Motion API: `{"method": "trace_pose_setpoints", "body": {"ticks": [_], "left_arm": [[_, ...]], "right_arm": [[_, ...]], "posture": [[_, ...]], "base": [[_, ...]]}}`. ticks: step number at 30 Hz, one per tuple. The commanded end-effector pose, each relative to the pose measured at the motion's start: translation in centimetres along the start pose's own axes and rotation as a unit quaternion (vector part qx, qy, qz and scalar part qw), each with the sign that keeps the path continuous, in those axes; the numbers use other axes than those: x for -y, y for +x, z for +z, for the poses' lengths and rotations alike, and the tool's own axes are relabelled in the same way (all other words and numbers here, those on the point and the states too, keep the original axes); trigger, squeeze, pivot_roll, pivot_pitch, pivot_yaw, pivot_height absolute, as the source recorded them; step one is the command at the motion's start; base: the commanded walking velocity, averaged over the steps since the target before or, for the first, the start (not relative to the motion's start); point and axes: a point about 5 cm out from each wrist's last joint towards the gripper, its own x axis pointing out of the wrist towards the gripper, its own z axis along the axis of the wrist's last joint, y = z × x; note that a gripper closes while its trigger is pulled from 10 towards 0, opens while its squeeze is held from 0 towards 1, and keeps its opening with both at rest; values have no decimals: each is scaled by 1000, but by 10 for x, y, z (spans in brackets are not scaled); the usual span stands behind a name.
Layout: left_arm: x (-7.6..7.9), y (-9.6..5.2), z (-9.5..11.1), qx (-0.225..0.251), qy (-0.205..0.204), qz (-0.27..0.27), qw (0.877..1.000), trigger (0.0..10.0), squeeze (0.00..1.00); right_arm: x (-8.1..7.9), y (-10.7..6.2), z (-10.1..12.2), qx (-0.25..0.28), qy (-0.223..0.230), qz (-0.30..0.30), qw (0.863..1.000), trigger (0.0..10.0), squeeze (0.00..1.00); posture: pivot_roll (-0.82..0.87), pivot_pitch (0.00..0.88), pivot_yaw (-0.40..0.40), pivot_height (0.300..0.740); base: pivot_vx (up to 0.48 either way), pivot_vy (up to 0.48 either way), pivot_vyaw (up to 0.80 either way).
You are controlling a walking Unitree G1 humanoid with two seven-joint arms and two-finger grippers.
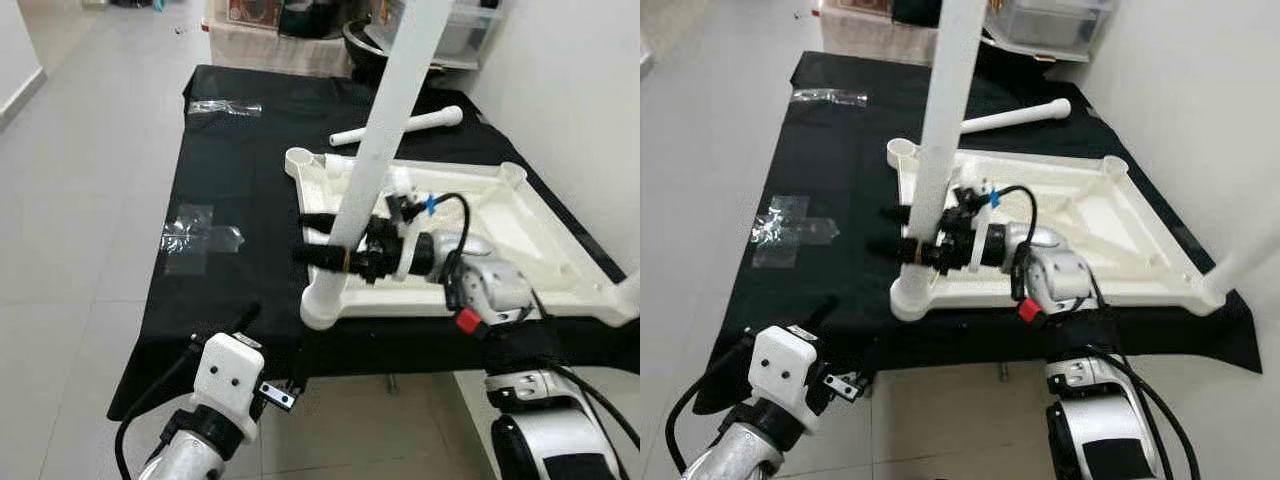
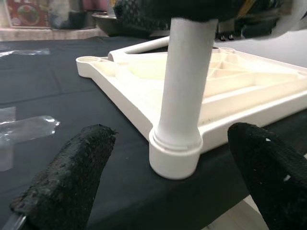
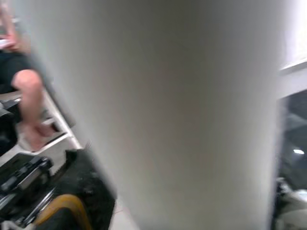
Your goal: Building children table
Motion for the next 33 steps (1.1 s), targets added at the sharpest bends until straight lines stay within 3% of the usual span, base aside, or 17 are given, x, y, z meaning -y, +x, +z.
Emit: {"method": "trace_pose_setpoints", "body": {"ticks": [1,13,14,16,17,18,21,23,25,26,27,28,29,30,31,32,33], "left_arm": [[2,-1,-2,-5,2,-1,1000,10000,0],[1,2,-2,-2,5,-1,1000,10000,0],[0,2,-2,-3,5,-2,1000,10000,0],[0,2,-2,-3,5,-2,1000,10000,0],[0,2,-3,-5,4,-2,1000,10000,0],[0,2,-4,-7,3,-5,1000,10000,0],[0,2,-4,-7,3,-5,1000,10000,0],[1,4,-5,-10,4,-11,1000,10000,0],[1,4,-5,-10,4,-11,1000,10000,0],[1,4,-5,-9,4,-11,1000,10000,0],[1,4,-5,-9,4,-11,1000,10000,0],[0,4,-5,-9,4,-10,1000,10000,0],[-1,4,-5,-9,5,-9,1000,10000,0],[-1,4,-5,-9,5,-9,1000,10000,0],[-1,4,-5,-9,4,-8,1000,10000,0],[-1,4,-5,-10,4,-7,1000,10000,0],[-1,4,-5,-10,4,-7,1000,10000,0]], "right_arm": [[-3,4,-4,6,14,31,999,0,0],[20,4,-11,20,1,-179,984,0,0],[28,-10,-10,56,-4,-328,943,0,0],[28,-10,-10,56,-4,-328,943,0,0],[30,-21,-11,67,-18,-424,903,0,0],[29,-34,-15,83,-6,-528,845,0,0],[29,-34,-15,83,-6,-528,845,0,0],[12,-53,-23,80,-19,-667,741,0,0],[12,-53,-23,80,-19,-667,741,0,0],[4,-54,-28,73,-12,-704,706,0,0],[4,-54,-28,73,-12,-704,706,0,0],[-2,-51,-33,62,-3,-724,687,0,0],[-3,-42,-38,65,18,-718,692,9333,0],[-3,-42,-38,65,18,-718,692,9333,0],[-3,-30,-39,79,27,-694,715,10000,0],[-2,-19,-39,93,37,-655,749,10000,1000],[-2,-19,-39,93,37,-655,749,10000,1000]], "posture": [[145,108,-187,740],[140,104,-183,740],[122,107,-171,740],[122,107,-171,740],[117,106,-175,740],[112,102,-175,740],[112,102,-175,740],[118,111,-167,740],[118,111,-167,740],[120,110,-168,740],[120,110,-168,740],[118,114,-167,740],[115,116,-163,740],[115,116,-163,740],[116,118,-165,740],[116,119,-165,740],[116,119,-165,740]], "base": [[0,0,0],[0,0,0],[0,0,0],[0,0,0],[0,0,0],[0,0,0],[0,0,0],[0,0,0],[0,0,0],[0,0,0],[0,0,0],[0,0,0],[0,0,0],[0,0,0],[0,0,0],[0,0,0],[0,0,0]]}}
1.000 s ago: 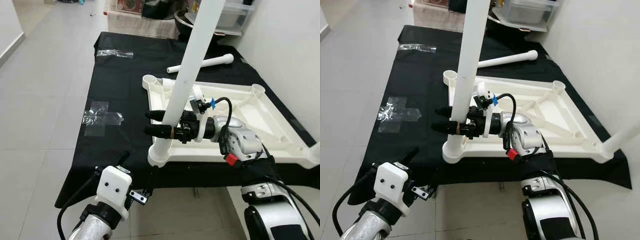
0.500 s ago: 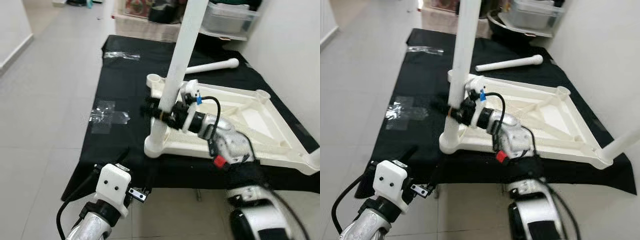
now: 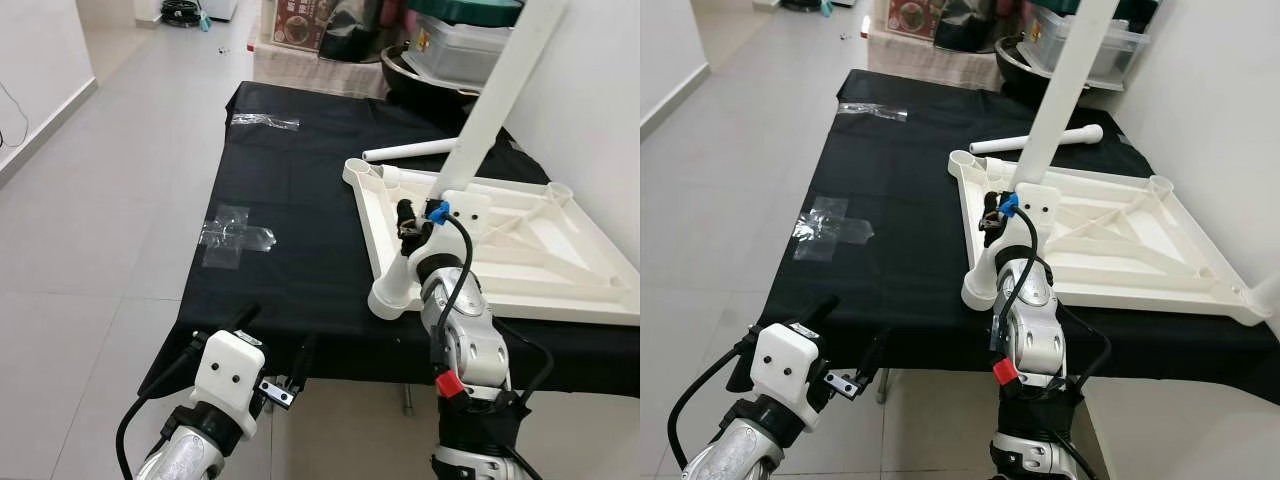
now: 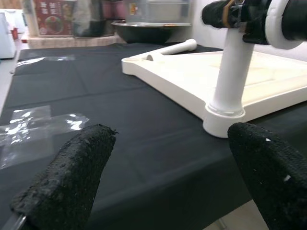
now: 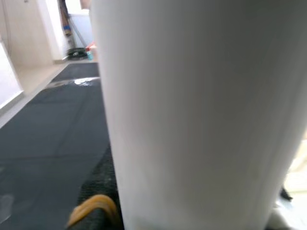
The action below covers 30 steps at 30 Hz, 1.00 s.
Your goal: Building children table
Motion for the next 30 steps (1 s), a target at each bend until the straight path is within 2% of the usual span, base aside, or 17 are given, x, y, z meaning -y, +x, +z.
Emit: {"method": "trace_pose_setpoints", "body": {"ticks": [1,6,7,8,10,12,14,15,17,18,19,21,22,24,28,29,30], "left_arm": [[1,-1,-4,-11,-5,1,1000,10000,0],[1,0,-4,-11,-7,0,1000,10000,0],[1,0,-4,-11,-8,0,1000,10000,0],[1,0,-4,-11,-8,0,1000,10000,0],[0,0,-4,-11,-7,1,1000,10000,0],[0,0,-5,-10,-7,1,1000,10000,0],[0,0,-5,-10,-7,0,1000,10000,0],[0,1,-4,-10,-7,0,1000,10000,0],[0,1,-4,-10,-7,0,1000,10000,0],[0,0,-4,-9,-6,-1,1000,10000,0],[0,0,-4,-9,-5,-1,1000,10000,0],[0,0,-3,-10,-5,-1,1000,10000,0],[0,0,-2,-10,-5,-1,1000,10000,0],[-1,-1,-2,-12,-6,1,1000,10000,0],[0,-2,-3,-15,-7,1,1000,10000,0],[1,-2,-4,-15,-6,-1,1000,10000,0],[1,-3,-4,-16,-6,-3,1000,10000,0]], "right_arm": [[-16,-1,-14,-17,34,45,998,10000,1000],[-7,4,-14,-5,28,35,999,10000,1000],[-2,9,-12,5,58,87,994,10000,0],[2,12,-7,22,65,128,989,10000,0],[9,16,-4,17,76,171,982,10000,0],[18,21,2,12,63,221,973,10000,0],[18,22,7,-4,67,282,957,10000,0],[15,21,9,-20,75,340,937,10000,0],[15,21,9,-20,75,340,937,10000,0],[11,18,10,-37,76,399,913,10000,0],[10,16,11,-49,76,434,896,10000,0],[9,5,2,-109,66,533,837,10000,0],[9,0,1,-126,69,583,800,10000,0],[7,3,7,-116,83,601,787,10000,0],[5,6,8,-114,84,615,776,10000,0],[3,7,5,-114,82,612,778,0,0],[2,7,1,-116,73,604,785,0,0]], "posture": [[112,121,-161,740],[114,119,-165,740],[112,127,-162,740],[112,127,-162,740],[117,116,-167,740],[117,120,-167,740],[115,125,-165,740],[116,128,-163,740],[116,128,-163,740],[121,136,-165,740],[121,136,-165,740],[113,142,-170,740],[122,154,-166,740],[124,152,-161,740],[126,143,-165,740],[130,120,-176,740],[131,117,-176,740]], "base": [[0,0,0],[0,0,0],[0,0,0],[0,0,0],[0,0,0],[0,0,0],[0,0,0],[0,0,0],[0,0,0],[0,0,0],[0,0,0],[0,0,0],[0,0,0],[0,0,0],[0,0,0],[0,0,0],[0,0,0]]}}
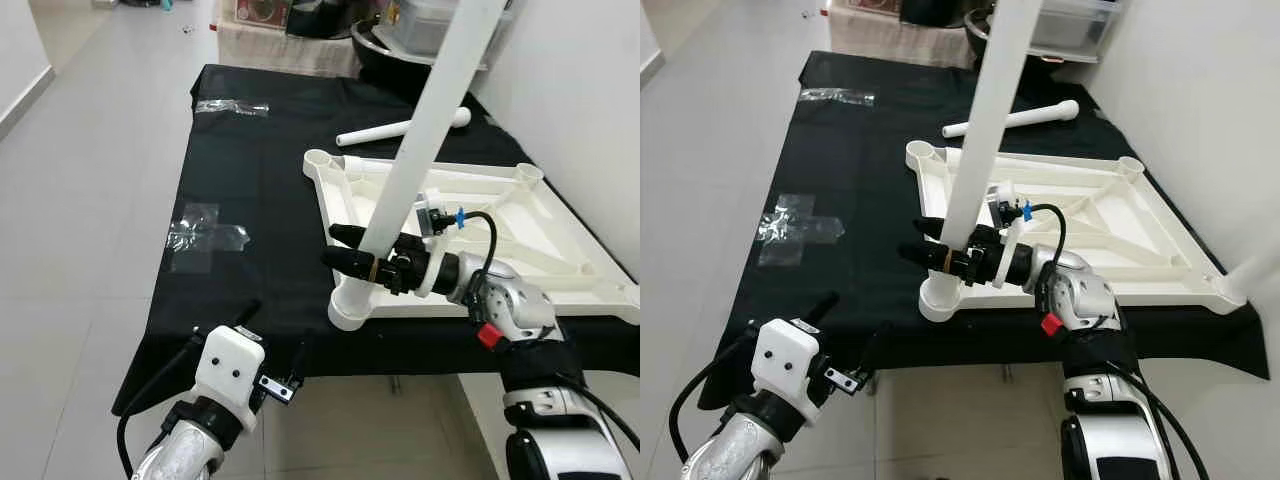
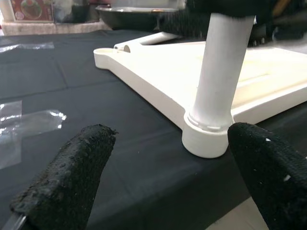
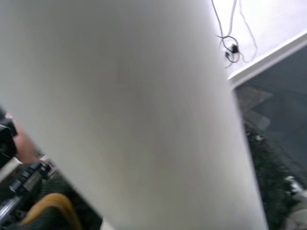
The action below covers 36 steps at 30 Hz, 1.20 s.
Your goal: Building children table
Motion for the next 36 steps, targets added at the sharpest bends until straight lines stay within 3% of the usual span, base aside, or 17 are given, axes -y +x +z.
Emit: {"method": "trace_pose_setpoints", "body": {"ticks": [1,9,12,15,16,17,18,19,20,21,27,29,30,31,33,34,36], "left_arm": [[3,-2,-2,-7,-5,-7,1000,10000,0],[4,-2,-4,-9,-6,-7,1000,10000,0],[4,-2,-5,-11,-5,-8,1000,10000,0],[3,-2,-6,-12,-3,-8,1000,10000,0],[3,-1,-7,-13,-3,-10,1000,10000,0],[3,-1,-7,-13,-3,-10,1000,10000,0],[3,-1,-7,-13,-4,-12,1000,10000,0],[3,-1,-8,-14,-4,-14,1000,10000,0],[3,-1,-8,-14,-4,-14,1000,10000,0],[4,-1,-8,-15,-5,-19,1000,10000,0],[5,-1,-9,-16,-4,-22,1000,10000,0],[5,-1,-9,-16,-5,-20,1000,10000,0],[5,-2,-9,-16,-5,-20,1000,10000,0],[6,-2,-10,-17,-5,-20,1000,10000,0],[6,-2,-10,-17,-5,-20,1000,10000,0],[6,-2,-10,-18,-6,-20,1000,10000,0],[6,-1,-11,-21,-8,-22,1000,10000,0]], "right_arm": [[0,6,-7,-8,-6,5,1000,0,0],[-3,3,-18,-2,-22,-56,998,0,0],[9,1,-13,19,-62,-188,980,0,0],[18,-14,-8,57,-134,-433,889,0,0],[11,-28,-11,75,-137,-539,827,0,0],[11,-28,-11,75,-137,-539,827,0,0],[2,-34,-17,79,-124,-606,782,0,0],[-4,-37,-20,77,-116,-635,760,0,0],[-4,-37,-20,77,-116,-635,760,0,0],[-15,-39,-28,70,-95,-681,723,0,0],[-23,-26,-37,63,-70,-702,706,0,0],[-23,-8,-40,76,-50,-682,726,196,0],[-25,-3,-40,80,-44,-683,725,10000,0],[-25,1,-38,87,-52,-675,731,10000,694],[-25,1,-38,87,-52,-675,731,10000,694],[-27,3,-36,90,-59,-670,735,10000,1000],[-28,3,-35,95,-64,-664,739,10000,1000]], "posture": [[131,117,-176,740],[134,95,-171,740],[130,90,-176,740],[122,86,-171,740],[116,84,-164,740],[116,84,-164,740],[116,79,-158,740],[117,77,-156,740],[117,77,-156,740],[115,71,-155,740],[127,65,-157,740],[126,61,-158,740],[126,61,-158,740],[126,56,-161,740],[126,56,-161,740],[123,55,-160,740],[122,56,-159,740]], "base": [[0,0,0],[0,0,0],[0,0,0],[0,0,0],[0,0,0],[0,0,0],[0,0,0],[0,0,0],[0,0,0],[0,0,0],[0,0,0],[0,0,0],[0,0,0],[0,0,0],[0,0,0],[0,0,0],[0,0,0]]}}
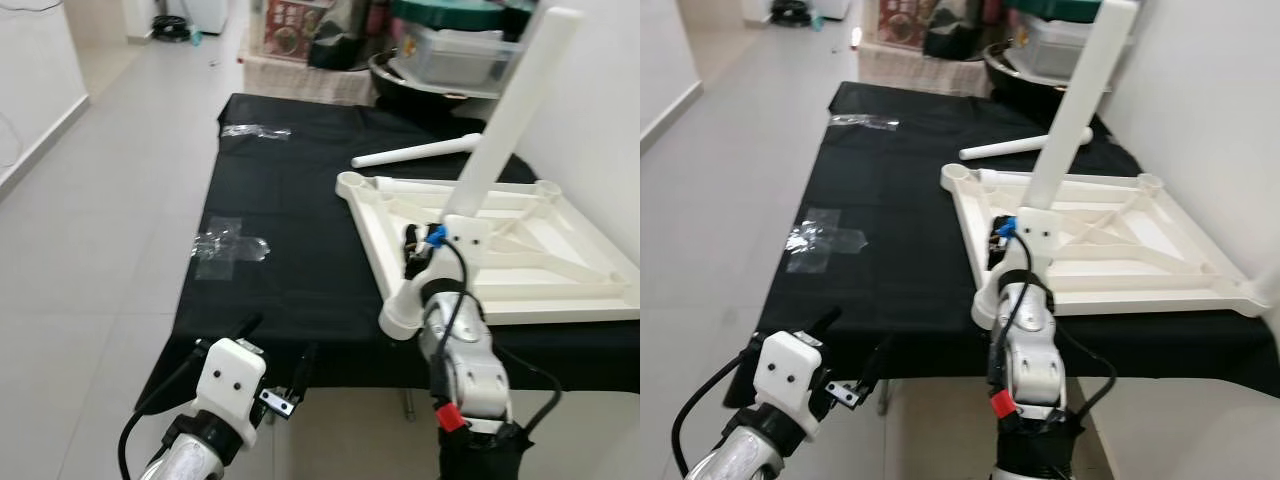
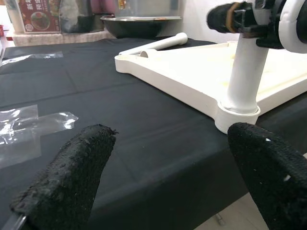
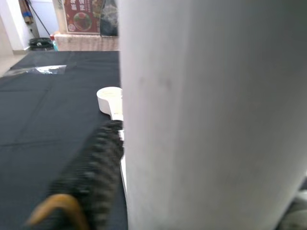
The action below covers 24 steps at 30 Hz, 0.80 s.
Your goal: Building children table
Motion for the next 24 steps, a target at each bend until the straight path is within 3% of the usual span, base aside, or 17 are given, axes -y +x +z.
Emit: {"method": "trace_pose_setpoints", "body": {"ticks": [1,5,6,7,9,12,16,19,24], "left_arm": [[2,-1,-6,-13,-6,-6,1000,10000,0],[2,-1,-7,-15,-7,-6,1000,10000,0],[2,0,-7,-16,-7,-5,1000,10000,0],[1,0,-8,-17,-8,-5,1000,10000,0],[-1,1,-10,-22,-8,-3,1000,10000,0],[-1,2,-10,-23,-8,-3,1000,10000,0],[-8,8,-16,-33,-12,0,999,10000,0],[-12,11,-19,-34,-10,0,999,10000,0],[-13,12,-21,-34,-8,0,999,10000,0]], "right_arm": [[-11,-6,-9,-14,32,9,999,10000,1000],[-5,-7,-11,-11,24,11,1000,10000,1000],[-2,-9,-13,-12,21,22,999,10000,718],[6,-13,-17,-16,14,28,999,10000,0],[24,-22,-25,-21,-6,32,999,10000,0],[29,-25,-27,-23,-9,33,999,10000,0],[55,-36,-25,-12,-14,31,999,10000,0],[58,-41,-19,-3,11,33,999,10000,0],[54,-43,-16,3,15,41,999,10000,0]], "posture": [[119,55,-158,740],[116,56,-156,740],[114,56,-156,740],[108,57,-151,740],[97,57,-151,740],[97,57,-151,740],[71,59,-117,740],[60,49,-104,740],[62,34,-96,740]], "base": [[0,0,0],[0,0,0],[0,0,0],[0,0,0],[0,0,0],[0,0,0],[0,0,0],[0,0,0],[0,0,0]]}}
